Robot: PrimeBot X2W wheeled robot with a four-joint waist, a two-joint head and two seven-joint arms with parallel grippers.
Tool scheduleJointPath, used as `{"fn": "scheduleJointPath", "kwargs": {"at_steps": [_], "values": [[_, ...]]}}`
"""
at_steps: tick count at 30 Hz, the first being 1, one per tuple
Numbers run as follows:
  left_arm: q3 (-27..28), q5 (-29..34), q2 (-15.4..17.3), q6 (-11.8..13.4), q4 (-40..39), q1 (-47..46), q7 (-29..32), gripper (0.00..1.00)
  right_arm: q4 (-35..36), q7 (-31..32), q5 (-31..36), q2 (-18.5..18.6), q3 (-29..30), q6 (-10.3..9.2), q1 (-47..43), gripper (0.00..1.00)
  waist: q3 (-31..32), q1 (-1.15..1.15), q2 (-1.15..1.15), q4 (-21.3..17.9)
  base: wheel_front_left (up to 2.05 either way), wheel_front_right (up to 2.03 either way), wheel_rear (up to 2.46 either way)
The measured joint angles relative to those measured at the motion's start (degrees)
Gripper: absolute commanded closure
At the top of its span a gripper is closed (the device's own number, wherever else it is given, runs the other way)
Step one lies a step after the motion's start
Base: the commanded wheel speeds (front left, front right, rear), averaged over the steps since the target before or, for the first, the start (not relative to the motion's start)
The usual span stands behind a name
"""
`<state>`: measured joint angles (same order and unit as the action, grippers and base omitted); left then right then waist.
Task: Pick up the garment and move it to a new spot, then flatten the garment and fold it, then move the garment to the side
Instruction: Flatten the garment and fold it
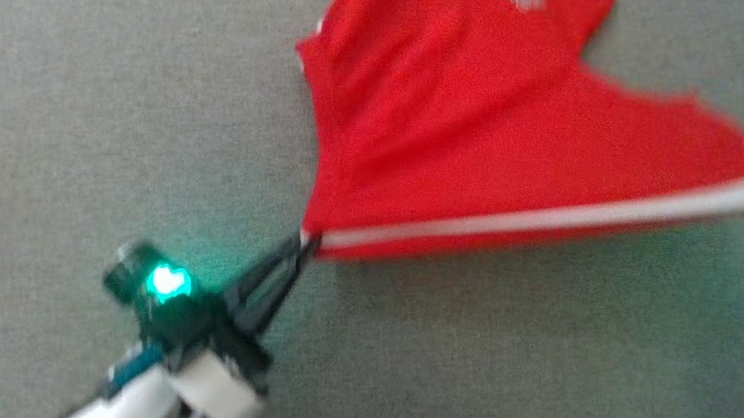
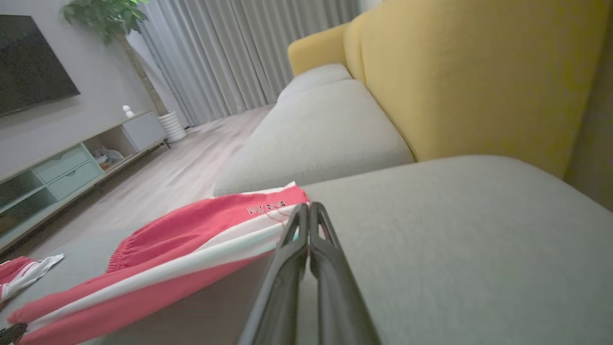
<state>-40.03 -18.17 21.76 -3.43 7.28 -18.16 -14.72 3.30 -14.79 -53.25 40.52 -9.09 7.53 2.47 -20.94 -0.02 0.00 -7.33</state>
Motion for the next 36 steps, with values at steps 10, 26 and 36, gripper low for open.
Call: {"fn": "scheduleJointPath", "kwargs": {"at_steps": [10, 26, 36], "values": [[1.81, -0.43, -0.65, -0.02, -7.91, 12.04, 0.01, 1.00, 13.95, 0.34, 3.08, -1.09, 13.80, 0.00, -23.31, 1.00, 1.06, 0.01, 0.00, 1.16, 0.00, 0.00, 0.00], [3.48, -5.50, -6.51, -3.13, -1.99, -16.00, 7.59, 1.00, 5.05, 19.83, 6.47, 7.47, 5.50, 0.00, 14.94, 1.00, -9.39, 0.03, 0.00, 8.66, 0.00, 0.00, 0.00], [3.37, -5.76, -8.45, -3.11, 2.55, -23.38, 7.44, 1.00, -7.46, 24.38, 10.94, 9.85, -8.26, 0.00, 38.67, 1.00, -14.69, 0.03, 0.00, 13.29, 0.00, 0.00, 0.00]]}}
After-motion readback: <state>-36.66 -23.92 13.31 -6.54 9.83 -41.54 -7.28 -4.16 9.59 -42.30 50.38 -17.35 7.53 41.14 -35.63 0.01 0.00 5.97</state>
